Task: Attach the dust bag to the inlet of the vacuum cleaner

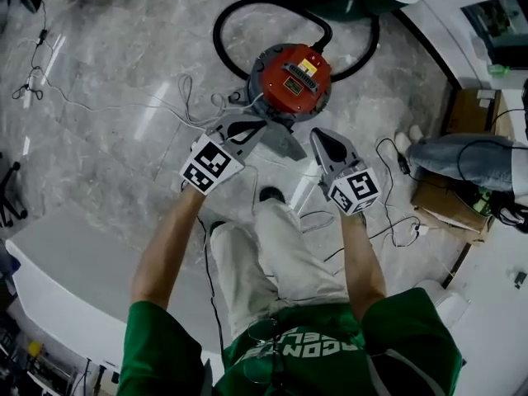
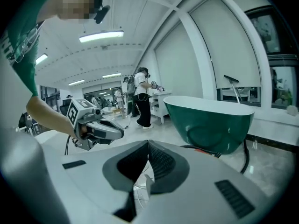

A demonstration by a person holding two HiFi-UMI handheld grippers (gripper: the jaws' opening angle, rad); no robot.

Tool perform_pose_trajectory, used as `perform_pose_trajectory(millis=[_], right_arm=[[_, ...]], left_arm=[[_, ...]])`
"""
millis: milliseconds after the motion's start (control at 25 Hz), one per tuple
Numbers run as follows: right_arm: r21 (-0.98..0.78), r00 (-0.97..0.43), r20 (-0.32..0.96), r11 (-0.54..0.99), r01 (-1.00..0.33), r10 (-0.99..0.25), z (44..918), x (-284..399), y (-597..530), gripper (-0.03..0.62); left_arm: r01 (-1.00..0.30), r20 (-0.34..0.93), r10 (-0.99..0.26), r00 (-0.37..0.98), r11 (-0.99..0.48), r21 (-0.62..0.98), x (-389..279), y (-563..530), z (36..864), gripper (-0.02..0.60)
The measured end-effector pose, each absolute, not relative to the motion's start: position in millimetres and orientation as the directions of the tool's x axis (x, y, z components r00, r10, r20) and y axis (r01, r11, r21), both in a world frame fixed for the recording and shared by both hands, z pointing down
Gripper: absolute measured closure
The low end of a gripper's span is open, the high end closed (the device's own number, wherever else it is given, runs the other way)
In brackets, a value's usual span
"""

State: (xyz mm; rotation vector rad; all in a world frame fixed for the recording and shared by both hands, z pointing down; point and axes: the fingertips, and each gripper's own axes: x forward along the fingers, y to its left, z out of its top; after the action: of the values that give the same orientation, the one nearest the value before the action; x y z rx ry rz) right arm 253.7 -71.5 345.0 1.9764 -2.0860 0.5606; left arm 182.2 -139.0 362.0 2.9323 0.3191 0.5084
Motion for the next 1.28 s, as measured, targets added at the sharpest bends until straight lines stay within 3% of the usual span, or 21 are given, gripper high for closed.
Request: perform_pose_trajectory(millis=[600, 1040, 1280], right_arm=[[-0.119, -0.073, 0.415, 0.026, -0.993, -0.907, 93, 196, -62, 0.586], [-0.119, -0.074, 0.372, 0.031, -0.992, -0.925, -10, 119, -29, 0.586], [-0.124, -0.112, 0.354, 0.073, -0.99, -0.928, -33, 111, -10, 0.586]], left_arm=[[-0.04, 0.291, 0.029, 0.956, -0.973, 0.229, 130, -103, 99, 0.577], [-0.101, 0.231, -0.039, 0.972, -0.96, 0.26, 55, -62, 2, 0.577], [-0.145, 0.22, -0.087, 0.972, -0.954, 0.264, 46, -39, -19, 0.577]])
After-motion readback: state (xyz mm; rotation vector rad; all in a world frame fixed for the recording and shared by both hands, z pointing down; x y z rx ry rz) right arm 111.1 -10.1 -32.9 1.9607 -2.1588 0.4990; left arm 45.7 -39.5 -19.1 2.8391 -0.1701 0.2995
